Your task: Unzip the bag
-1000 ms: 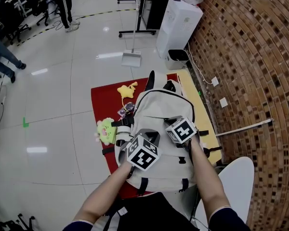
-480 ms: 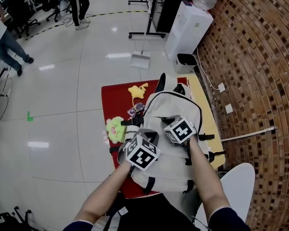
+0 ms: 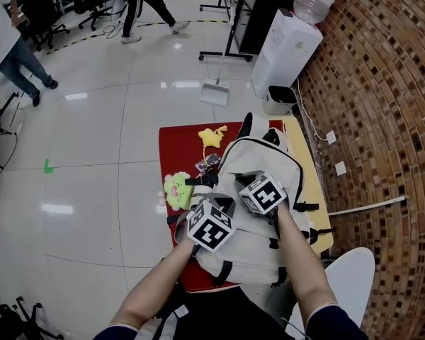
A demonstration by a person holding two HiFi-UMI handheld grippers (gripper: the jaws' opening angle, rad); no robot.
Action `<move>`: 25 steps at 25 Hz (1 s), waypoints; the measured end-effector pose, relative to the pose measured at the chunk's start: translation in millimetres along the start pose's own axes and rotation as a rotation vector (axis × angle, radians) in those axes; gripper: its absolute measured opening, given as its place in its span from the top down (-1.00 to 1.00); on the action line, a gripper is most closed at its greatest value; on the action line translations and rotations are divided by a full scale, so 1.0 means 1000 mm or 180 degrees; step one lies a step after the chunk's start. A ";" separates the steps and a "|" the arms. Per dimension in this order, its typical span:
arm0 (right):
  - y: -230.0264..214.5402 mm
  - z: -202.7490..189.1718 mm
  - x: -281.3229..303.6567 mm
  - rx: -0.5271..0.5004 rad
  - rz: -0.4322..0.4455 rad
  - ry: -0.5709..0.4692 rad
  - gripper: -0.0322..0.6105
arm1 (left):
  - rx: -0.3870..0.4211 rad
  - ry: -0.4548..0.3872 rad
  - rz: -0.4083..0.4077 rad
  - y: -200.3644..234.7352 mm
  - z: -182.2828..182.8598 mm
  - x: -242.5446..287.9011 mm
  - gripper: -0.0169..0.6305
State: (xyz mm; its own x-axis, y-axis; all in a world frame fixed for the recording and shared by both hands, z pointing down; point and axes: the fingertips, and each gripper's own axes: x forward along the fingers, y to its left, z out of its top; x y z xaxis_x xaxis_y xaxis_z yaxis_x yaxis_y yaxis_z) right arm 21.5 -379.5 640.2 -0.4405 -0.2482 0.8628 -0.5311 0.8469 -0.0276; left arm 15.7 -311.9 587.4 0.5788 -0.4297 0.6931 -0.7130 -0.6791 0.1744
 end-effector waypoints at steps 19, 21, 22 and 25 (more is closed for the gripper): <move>0.016 0.013 0.004 -0.0159 0.0049 -0.0015 0.78 | -0.0016 0.0114 -0.0144 -0.007 -0.013 0.007 0.94; 0.014 0.009 0.000 -0.0169 0.0040 -0.0037 0.68 | -0.0056 0.0099 -0.0142 -0.005 -0.013 0.006 0.93; 0.012 0.007 -0.003 -0.0161 0.0039 -0.0062 0.54 | -0.0066 0.0089 -0.0137 -0.005 -0.013 0.005 0.93; 0.002 0.001 -0.021 -0.0059 -0.0067 -0.0184 0.52 | -0.0067 0.0050 -0.0132 -0.003 -0.010 0.002 0.93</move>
State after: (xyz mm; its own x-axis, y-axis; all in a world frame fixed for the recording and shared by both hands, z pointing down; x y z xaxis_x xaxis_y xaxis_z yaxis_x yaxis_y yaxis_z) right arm 28.6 -373.7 621.7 -0.4707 -0.2922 0.8325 -0.5275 0.8496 0.0000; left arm 15.2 -304.8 595.6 0.6018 -0.3919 0.6959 -0.6968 -0.6834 0.2178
